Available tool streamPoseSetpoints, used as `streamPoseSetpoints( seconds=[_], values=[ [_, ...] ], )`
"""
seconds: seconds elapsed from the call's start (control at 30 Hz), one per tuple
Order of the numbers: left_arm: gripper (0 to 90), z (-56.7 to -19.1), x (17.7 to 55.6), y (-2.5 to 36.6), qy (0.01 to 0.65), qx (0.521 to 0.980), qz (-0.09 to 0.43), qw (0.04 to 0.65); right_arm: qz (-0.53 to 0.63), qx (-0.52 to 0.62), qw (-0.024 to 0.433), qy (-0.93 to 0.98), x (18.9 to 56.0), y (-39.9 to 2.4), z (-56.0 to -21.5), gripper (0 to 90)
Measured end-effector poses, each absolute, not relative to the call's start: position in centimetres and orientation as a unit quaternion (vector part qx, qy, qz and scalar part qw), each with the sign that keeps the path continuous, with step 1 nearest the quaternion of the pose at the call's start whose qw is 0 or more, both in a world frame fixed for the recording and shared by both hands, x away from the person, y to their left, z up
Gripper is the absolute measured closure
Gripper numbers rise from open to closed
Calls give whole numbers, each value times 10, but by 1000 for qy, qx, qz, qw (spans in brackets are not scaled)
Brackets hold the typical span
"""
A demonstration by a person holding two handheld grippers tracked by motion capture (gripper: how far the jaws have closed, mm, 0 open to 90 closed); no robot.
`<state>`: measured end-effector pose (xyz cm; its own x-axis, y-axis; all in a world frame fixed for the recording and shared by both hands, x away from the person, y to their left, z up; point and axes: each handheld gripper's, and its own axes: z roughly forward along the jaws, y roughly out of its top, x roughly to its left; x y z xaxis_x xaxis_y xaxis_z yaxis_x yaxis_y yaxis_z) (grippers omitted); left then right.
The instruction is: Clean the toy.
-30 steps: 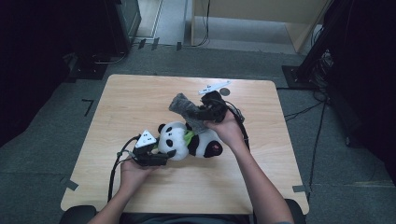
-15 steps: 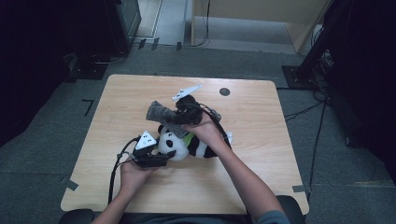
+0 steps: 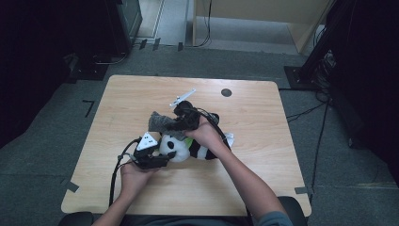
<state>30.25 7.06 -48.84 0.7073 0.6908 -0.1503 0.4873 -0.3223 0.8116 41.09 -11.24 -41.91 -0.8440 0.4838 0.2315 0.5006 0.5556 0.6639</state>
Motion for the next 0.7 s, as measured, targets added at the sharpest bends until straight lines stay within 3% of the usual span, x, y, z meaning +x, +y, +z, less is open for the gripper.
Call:
streamPoseSetpoints(
  seconds=[0.7],
  values=[
    [371,-487,305,68,367,806,104,453,-353,-354,-31,-865,428,-166,-417,764]
  ],
)
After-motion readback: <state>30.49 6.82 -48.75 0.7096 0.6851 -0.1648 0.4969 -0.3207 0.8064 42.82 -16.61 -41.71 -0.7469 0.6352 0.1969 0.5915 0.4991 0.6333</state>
